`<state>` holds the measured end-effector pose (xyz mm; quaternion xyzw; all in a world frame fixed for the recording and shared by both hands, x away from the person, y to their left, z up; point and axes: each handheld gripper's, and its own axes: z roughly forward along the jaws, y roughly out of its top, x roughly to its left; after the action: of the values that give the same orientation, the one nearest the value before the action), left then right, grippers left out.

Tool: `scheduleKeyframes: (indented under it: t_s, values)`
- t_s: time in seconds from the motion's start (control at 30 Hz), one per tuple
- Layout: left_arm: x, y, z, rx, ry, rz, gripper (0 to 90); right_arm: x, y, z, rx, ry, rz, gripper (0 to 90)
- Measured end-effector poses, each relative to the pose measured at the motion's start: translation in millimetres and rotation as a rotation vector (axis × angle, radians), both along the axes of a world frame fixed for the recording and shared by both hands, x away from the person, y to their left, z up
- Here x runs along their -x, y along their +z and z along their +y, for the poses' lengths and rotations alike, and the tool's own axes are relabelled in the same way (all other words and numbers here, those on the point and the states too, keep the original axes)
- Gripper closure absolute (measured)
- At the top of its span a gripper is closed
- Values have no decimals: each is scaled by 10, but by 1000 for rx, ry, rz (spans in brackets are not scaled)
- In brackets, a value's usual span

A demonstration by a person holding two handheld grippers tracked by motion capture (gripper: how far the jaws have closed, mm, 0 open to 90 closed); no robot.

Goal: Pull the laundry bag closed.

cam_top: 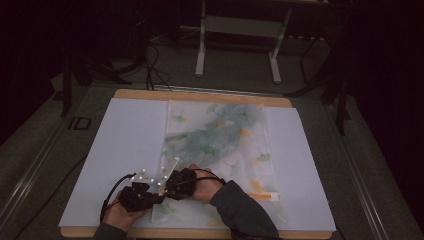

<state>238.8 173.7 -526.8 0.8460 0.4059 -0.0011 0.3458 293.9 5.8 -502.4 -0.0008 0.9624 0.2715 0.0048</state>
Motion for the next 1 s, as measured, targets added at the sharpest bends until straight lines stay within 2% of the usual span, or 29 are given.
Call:
scheduleKeyframes:
  t_s: [0.23, 0.53, 0.67, 0.7, 1.0]
  values:
    - [11, 10, -15, -29, -20, -23, 876, -36, -21, -17, -6, 3, 21, 817]
    - [16, 12, -18, -32, -22, -30, 876, -46, -25, -22, -10, 14, 28, 832]
    - [22, 17, -18, -35, -31, -38, 875, -66, -27, -39, -25, 13, 53, 782]
    - [27, 20, -24, -41, -33, -44, 876, -81, -28, -49, -40, 11, 73, 776]
    - [42, 24, -46, -63, -57, -66, 878, -93, -29, -26, -30, 21, 75, 786]
